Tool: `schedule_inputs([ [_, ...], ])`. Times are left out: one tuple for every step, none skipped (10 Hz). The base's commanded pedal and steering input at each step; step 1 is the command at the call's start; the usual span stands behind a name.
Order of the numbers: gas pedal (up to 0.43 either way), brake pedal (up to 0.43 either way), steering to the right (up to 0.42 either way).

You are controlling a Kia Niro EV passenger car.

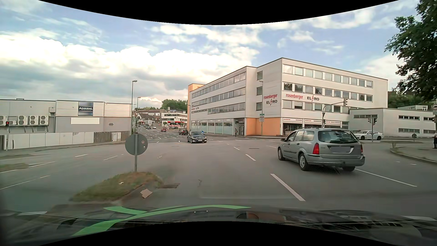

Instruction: Follow the waypoints while adhering to traffic rules and regulations

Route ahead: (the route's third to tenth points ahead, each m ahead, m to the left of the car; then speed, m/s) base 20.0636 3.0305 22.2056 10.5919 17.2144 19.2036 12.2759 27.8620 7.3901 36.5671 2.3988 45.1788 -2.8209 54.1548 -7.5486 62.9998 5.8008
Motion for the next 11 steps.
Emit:
schedule_inputs([
  [0.000,0.000,-0.040],
  [0.000,0.000,-0.043],
  [0.000,0.000,-0.049],
  [0.000,0.000,-0.058],
  [0.000,0.000,-0.062],
  [0.000,0.000,-0.063],
  [0.000,0.000,-0.066],
  [0.000,0.000,-0.077],
  [0.000,0.000,-0.088],
  [0.000,0.000,-0.091],
  [0.000,0.000,-0.095],
])
